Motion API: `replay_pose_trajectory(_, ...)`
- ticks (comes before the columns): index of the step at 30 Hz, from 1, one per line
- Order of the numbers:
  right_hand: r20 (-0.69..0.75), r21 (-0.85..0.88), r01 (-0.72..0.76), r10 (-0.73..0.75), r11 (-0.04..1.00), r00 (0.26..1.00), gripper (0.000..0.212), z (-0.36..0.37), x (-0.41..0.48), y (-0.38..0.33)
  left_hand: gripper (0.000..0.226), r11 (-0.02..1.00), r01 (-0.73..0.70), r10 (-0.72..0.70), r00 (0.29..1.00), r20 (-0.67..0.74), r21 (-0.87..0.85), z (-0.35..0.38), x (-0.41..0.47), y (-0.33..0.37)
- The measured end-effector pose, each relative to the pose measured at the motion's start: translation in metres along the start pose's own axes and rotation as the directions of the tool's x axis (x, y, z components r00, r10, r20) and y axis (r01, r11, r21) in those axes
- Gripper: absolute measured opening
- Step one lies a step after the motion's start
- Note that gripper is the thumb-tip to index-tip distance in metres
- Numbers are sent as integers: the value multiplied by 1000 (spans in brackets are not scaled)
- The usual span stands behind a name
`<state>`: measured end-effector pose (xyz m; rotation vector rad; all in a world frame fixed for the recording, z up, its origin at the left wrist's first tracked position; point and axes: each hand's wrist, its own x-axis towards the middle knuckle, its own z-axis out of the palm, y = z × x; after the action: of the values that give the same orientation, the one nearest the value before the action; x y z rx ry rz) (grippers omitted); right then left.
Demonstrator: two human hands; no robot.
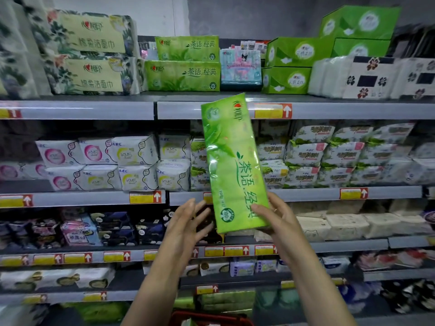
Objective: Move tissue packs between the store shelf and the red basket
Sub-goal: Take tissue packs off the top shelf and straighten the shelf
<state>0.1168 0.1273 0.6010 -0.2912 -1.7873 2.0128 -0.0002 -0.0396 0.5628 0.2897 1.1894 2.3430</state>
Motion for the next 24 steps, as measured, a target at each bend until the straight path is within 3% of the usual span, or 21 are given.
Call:
replay_pose_trajectory(5,100,-74,-61,68,995,993,60,-32,15,-11,104,996,-34,37,999,31,-81,2,9,30)
replay_pose_trajectory(10,247,-141,-88,121,986,962,54,-51,27,-26,95,996,-63,64,998,11,-69,-3,15,48)
replay_pose_trajectory(13,329,-222,-90,161,971,930,65,-57,34,-39,89,996,-80,79,997,-22,-43,-9,14,56)
replay_pose_trajectory(18,376,-330,-104,232,938,897,58,-68,43,-59,35,998,-68,68,997,-34,-16,-17,8,67)
replay_pose_trajectory(21,370,-343,-130,261,930,892,72,-74,50,-67,36,997,-47,49,998,-31,58,-19,4,67)
replay_pose_trajectory(24,374,-366,-134,278,921,885,74,-75,51,-72,18,992,-82,89,994,-68,100,-18,2,65)
